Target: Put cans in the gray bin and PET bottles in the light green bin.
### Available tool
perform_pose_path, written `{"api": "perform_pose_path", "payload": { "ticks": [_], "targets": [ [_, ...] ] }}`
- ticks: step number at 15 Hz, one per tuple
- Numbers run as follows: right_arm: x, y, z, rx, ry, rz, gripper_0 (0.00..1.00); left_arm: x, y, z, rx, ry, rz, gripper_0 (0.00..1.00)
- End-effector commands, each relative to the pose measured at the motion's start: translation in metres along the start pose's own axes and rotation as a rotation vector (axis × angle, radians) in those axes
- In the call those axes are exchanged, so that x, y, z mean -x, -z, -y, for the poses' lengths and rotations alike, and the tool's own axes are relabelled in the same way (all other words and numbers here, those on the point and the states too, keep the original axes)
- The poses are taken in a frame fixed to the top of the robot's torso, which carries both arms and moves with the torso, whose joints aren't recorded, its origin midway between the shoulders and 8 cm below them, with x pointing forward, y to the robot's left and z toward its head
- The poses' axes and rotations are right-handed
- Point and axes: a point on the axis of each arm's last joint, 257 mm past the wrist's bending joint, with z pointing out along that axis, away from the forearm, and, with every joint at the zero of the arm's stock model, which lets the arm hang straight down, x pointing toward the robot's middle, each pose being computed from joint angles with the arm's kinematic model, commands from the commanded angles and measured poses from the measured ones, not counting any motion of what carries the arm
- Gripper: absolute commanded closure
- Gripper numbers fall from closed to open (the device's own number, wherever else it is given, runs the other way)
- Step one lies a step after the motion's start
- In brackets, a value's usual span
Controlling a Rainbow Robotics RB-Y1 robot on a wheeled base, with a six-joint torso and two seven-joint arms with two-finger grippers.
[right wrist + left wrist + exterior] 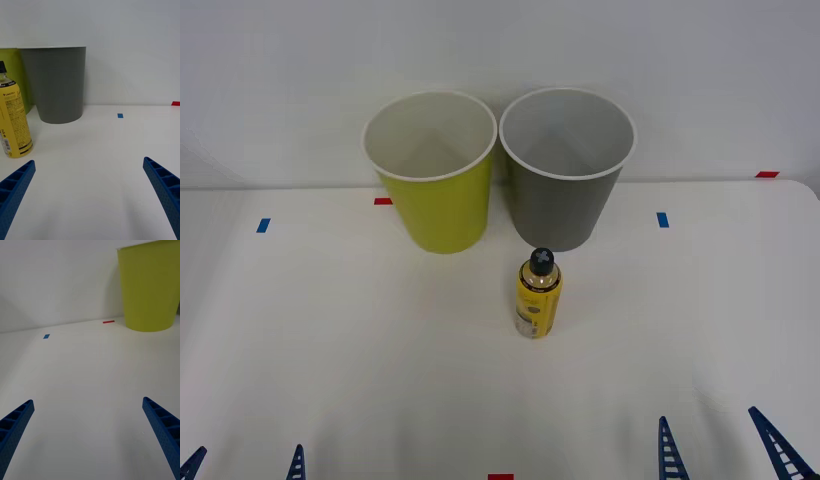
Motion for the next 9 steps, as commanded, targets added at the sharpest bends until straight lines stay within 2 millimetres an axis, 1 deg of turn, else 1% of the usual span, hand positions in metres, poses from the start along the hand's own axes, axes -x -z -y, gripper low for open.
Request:
{"api": "perform_pose_path", "payload": {
  "ticks": [1, 9],
  "targets": [
    [0.0, 0.0, 0.0, 0.0, 0.0, 0.0, 0.0, 0.0, 0.0, 0.0, 0.0, 0.0, 0.0, 0.0],
    [0.0, 0.0, 0.0, 0.0, 0.0, 0.0, 0.0, 0.0, 0.0, 0.0, 0.0, 0.0, 0.0, 0.0]
  ]
}}
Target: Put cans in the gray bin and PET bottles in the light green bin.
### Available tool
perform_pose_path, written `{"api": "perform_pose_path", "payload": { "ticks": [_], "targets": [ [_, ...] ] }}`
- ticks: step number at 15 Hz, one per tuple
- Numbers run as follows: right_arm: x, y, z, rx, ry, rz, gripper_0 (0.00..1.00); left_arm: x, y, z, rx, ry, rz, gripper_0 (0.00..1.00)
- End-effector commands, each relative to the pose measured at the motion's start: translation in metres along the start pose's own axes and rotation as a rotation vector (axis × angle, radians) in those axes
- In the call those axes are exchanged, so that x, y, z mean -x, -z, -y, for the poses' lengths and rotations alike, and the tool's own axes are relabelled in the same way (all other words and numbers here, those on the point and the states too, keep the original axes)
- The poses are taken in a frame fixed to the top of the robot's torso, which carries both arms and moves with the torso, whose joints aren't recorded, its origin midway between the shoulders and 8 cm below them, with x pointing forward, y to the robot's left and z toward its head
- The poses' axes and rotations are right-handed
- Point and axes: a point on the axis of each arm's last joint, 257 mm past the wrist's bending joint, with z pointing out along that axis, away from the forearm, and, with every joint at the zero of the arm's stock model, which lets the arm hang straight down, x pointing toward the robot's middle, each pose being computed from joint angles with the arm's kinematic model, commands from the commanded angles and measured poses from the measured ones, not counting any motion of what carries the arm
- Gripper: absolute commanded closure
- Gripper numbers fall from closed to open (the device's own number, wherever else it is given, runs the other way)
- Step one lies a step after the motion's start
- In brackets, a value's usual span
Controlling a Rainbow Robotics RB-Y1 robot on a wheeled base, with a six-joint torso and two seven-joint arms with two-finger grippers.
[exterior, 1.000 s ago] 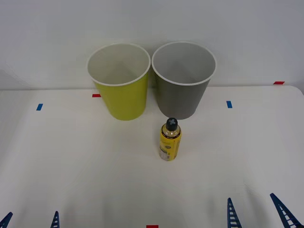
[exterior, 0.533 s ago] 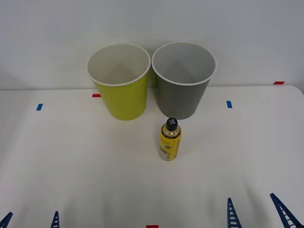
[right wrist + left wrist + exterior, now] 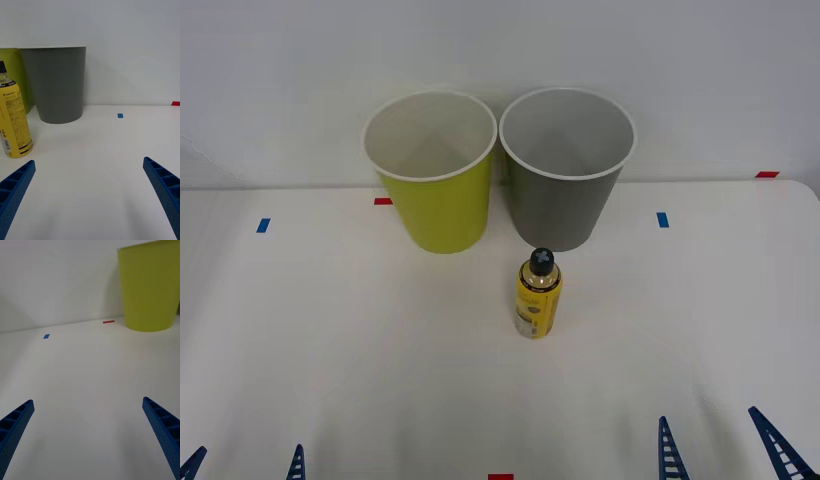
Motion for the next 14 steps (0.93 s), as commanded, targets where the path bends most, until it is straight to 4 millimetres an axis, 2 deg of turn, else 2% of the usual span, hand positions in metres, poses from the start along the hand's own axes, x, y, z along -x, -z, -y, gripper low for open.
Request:
{"api": "perform_pose_path", "payload": {
  "ticks": [1, 6, 10, 14],
  "targets": [
    [-0.024, 0.01, -0.001, 0.001, 0.001, -0.067, 0.0, 0.0, 0.0, 0.0, 0.0, 0.0, 0.0, 0.0],
    [-0.008, -0.002, -0.041, 0.153, 0.004, 0.014, 0.0, 0.0, 0.0, 0.0, 0.0, 0.0, 0.0, 0.0],
    [0.004, -0.041, -0.076, 0.233, -0.006, 0.075, 0.0, 0.0, 0.0, 0.0, 0.0, 0.0, 0.0, 0.0],
    [0.011, -0.075, -0.094, 0.238, -0.008, 0.098, 0.0, 0.0, 0.0, 0.0, 0.0, 0.0, 0.0, 0.0]
  ]
}}
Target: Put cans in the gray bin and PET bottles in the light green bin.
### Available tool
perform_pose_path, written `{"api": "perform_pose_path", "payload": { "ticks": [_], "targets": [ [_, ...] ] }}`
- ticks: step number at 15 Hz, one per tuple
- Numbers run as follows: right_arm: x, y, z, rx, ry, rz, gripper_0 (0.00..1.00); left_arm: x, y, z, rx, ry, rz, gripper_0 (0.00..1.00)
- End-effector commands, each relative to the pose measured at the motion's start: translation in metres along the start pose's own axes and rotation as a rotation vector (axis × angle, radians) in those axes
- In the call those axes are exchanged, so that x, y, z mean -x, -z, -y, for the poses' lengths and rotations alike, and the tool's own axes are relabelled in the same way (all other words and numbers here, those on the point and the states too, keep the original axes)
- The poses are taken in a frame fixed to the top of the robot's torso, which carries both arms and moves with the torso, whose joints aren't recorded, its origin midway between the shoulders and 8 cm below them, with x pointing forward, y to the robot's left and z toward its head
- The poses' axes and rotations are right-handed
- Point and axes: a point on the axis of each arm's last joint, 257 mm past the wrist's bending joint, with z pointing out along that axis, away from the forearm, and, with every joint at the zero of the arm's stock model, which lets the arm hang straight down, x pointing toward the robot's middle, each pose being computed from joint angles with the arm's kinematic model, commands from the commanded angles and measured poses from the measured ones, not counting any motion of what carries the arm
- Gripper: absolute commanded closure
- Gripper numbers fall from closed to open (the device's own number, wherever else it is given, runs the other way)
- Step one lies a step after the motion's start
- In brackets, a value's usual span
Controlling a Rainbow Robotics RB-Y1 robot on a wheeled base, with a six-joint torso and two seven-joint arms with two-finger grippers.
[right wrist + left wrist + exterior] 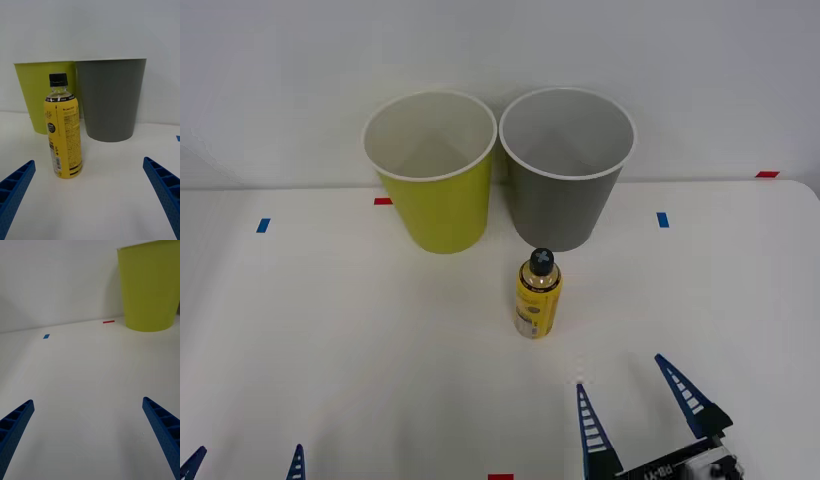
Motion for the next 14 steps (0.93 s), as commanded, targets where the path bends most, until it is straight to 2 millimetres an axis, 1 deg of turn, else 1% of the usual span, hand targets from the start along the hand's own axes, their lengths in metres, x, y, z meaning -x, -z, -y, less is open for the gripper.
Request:
{"api": "perform_pose_path", "payload": {
  "ticks": [1, 3, 6, 8, 9, 12, 14],
  "targets": [
    [0.001, -0.029, -0.008, 0.002, -0.006, 0.006, 0.0, 0.0, 0.0, 0.0, 0.0, 0.0, 0.0, 0.0],
    [-0.004, -0.051, -0.017, 0.008, -0.02, -0.018, 0.0, 0.0, 0.0, 0.0, 0.0, 0.0, 0.0, 0.0],
    [-0.004, -0.08, -0.029, 0.001, -0.05, -0.037, 0.0, 0.0, 0.0, 0.0, 0.0, 0.0, 0.0, 0.0],
    [-0.002, -0.096, -0.033, 0.0, -0.057, -0.043, 0.0, 0.0, 0.0, 0.0, 0.0, 0.0, 0.0, 0.0],
    [-0.003, -0.104, -0.032, -0.003, -0.055, -0.053, 0.0, 0.0, 0.0, 0.0, 0.0, 0.0, 0.0, 0.0],
    [-0.005, -0.118, -0.03, 0.002, -0.041, -0.074, 0.0, 0.0, 0.0, 0.0, 0.0, 0.0, 0.0, 0.0],
    [-0.006, -0.125, -0.033, 0.01, -0.036, -0.086, 0.0, 0.0, 0.0, 0.0, 0.0, 0.0, 0.0, 0.0]
  ]
}}
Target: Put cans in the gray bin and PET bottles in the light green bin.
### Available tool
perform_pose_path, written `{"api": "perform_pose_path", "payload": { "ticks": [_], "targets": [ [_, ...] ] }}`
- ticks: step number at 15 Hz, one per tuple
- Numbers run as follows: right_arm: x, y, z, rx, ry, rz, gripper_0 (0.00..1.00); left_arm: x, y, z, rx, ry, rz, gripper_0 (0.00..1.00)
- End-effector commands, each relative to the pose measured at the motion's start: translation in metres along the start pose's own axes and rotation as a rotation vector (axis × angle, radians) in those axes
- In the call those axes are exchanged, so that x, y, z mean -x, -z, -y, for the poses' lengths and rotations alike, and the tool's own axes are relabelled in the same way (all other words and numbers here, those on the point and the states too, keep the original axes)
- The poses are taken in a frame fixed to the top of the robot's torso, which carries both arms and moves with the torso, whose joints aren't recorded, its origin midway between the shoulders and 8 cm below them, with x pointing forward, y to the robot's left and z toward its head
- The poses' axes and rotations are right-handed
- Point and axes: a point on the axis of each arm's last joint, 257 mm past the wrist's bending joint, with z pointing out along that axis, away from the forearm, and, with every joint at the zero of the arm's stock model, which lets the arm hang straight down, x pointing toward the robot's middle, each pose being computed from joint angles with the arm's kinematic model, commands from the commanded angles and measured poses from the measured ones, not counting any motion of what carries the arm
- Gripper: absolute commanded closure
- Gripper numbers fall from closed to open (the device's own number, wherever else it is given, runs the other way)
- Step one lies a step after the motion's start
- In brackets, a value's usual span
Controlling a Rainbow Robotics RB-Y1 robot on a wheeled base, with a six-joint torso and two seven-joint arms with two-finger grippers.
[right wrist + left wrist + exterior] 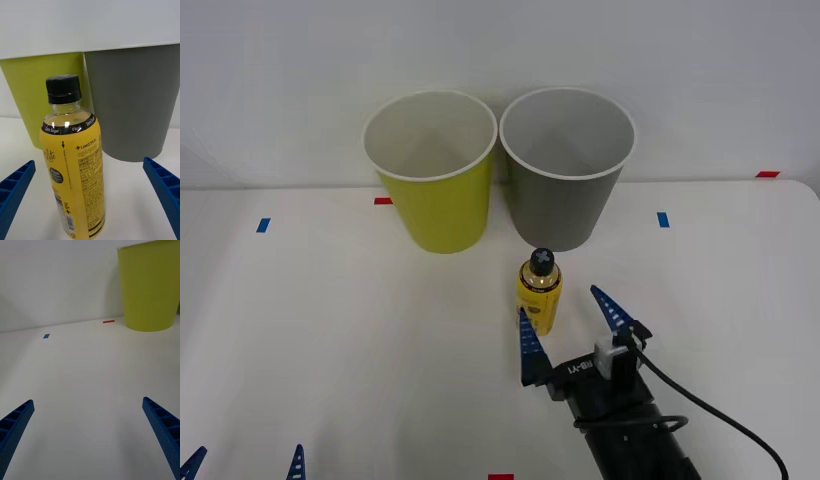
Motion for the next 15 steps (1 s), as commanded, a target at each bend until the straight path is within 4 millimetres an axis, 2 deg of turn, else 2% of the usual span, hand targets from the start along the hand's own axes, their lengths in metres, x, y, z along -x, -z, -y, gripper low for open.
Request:
{"api": "perform_pose_path", "payload": {
  "ticks": [1, 3, 5, 11, 12, 13, 14, 15],
  "targets": [
    [0.001, -0.015, -0.005, 0.013, 0.012, -0.013, 0.0, 0.0, 0.0, 0.0, 0.0, 0.0, 0.0, 0.0],
    [-0.005, -0.029, -0.009, 0.017, 0.007, -0.004, 0.0, 0.0, 0.0, 0.0, 0.0, 0.0, 0.0, 0.0],
    [0.001, -0.043, -0.012, 0.024, 0.016, 0.021, 0.0, 0.0, 0.0, 0.0, 0.0, 0.0, 0.0, 0.0],
    [-0.001, -0.054, -0.011, 0.035, 0.042, -0.007, 0.0, 0.0, 0.0, 0.0, 0.0, 0.0, 0.0, 0.0],
    [-0.002, -0.054, -0.011, 0.036, 0.042, -0.011, 0.06, 0.0, 0.0, 0.0, 0.0, 0.0, 0.0, 0.0],
    [-0.003, -0.054, -0.012, 0.035, 0.041, -0.014, 0.83, 0.0, 0.0, 0.0, 0.0, 0.0, 0.0, 0.0],
    [-0.002, -0.055, -0.013, 0.036, 0.033, -0.012, 0.96, 0.0, 0.0, 0.0, 0.0, 0.0, 0.0, 0.0],
    [-0.002, -0.055, -0.012, 0.036, 0.025, -0.014, 0.98, 0.0, 0.0, 0.0, 0.0, 0.0, 0.0, 0.0]
  ]
}}
